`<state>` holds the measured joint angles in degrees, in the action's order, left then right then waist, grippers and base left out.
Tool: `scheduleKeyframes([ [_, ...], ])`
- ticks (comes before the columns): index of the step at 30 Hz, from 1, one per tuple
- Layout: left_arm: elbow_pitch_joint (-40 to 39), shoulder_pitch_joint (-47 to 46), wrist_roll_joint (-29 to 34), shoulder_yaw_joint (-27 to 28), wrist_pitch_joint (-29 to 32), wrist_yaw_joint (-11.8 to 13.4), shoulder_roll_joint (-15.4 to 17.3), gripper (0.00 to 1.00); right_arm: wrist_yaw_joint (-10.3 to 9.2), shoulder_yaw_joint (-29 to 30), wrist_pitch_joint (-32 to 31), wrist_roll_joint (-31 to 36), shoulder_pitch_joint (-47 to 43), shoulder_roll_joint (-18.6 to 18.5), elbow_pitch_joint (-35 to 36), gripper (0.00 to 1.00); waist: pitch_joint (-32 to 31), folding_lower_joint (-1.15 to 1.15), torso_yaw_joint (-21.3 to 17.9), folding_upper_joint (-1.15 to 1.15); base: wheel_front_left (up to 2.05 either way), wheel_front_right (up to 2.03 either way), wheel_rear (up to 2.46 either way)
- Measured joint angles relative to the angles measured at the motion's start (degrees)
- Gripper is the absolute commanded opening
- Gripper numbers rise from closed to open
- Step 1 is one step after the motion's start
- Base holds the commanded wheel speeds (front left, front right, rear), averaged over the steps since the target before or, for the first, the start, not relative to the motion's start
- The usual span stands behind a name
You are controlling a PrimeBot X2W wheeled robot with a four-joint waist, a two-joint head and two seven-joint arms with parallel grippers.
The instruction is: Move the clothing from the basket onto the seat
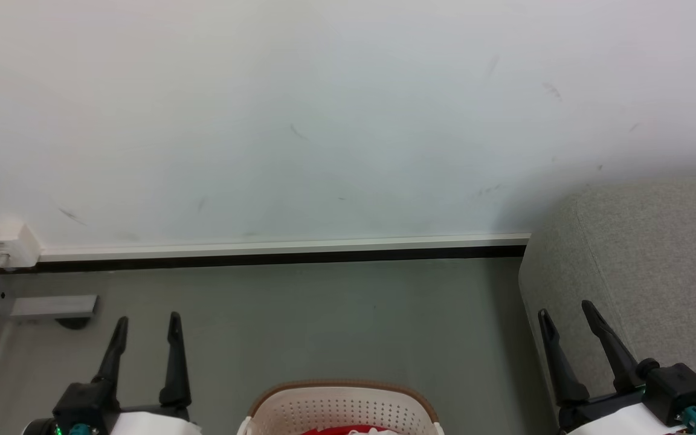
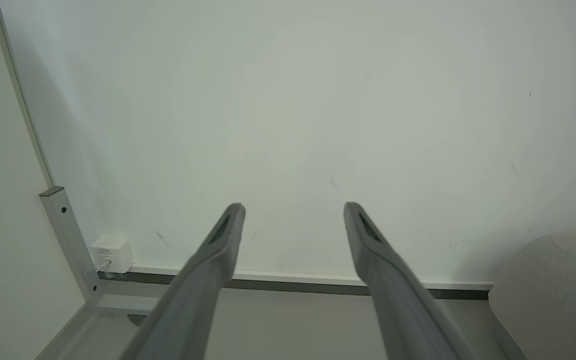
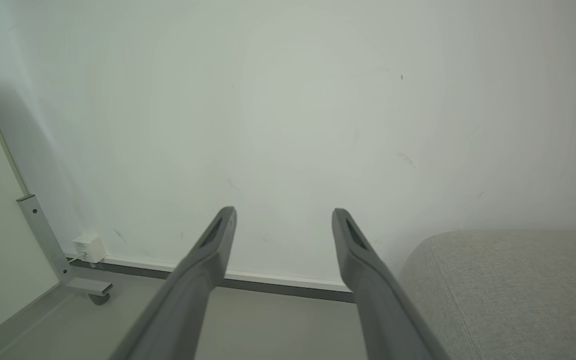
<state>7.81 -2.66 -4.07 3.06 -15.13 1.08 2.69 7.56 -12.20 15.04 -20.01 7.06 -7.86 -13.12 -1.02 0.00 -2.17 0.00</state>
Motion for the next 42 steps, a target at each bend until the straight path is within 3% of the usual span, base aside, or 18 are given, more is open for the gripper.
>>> scheduleKeyframes([
  [42,1.32,0.04,-1.43,-0.81,0.0,1.08,0.02,1.0,0.0,2.68,0.01,0.0,0.92,-0.09,0.82,1.0,1.96,0.0,-0.93,0.0,0.0,0.0,0.0],
])
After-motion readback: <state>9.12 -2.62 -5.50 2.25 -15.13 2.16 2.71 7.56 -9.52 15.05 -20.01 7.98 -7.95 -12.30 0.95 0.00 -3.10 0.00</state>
